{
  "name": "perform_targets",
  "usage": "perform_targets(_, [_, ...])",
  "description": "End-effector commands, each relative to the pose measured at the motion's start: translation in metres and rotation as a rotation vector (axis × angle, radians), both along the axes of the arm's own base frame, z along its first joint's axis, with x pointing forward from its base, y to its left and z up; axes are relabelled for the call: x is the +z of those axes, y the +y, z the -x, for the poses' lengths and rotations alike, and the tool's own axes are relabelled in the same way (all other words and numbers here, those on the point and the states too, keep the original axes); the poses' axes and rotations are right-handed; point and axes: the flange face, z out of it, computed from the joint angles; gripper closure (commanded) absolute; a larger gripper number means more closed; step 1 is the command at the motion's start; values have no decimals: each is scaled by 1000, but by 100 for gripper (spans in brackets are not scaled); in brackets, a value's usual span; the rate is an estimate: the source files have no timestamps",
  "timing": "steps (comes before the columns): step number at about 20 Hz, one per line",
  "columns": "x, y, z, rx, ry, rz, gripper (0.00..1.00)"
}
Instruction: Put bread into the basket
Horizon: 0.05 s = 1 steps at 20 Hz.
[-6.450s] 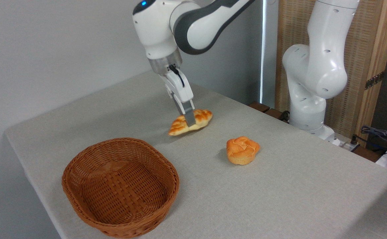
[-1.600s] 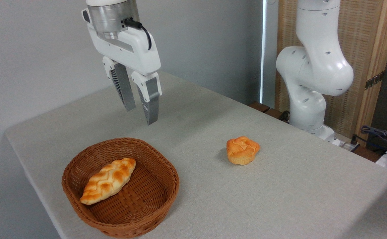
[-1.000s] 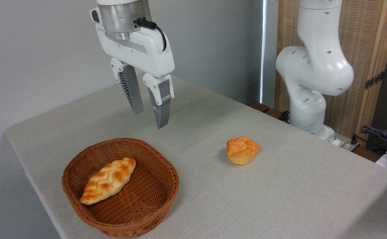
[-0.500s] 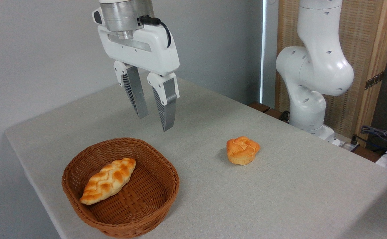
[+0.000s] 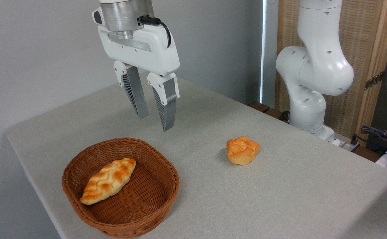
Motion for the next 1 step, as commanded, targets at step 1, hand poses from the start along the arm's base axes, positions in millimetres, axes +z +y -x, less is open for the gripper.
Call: perform_targets(1, [4,3,3,14,-15,-8,0])
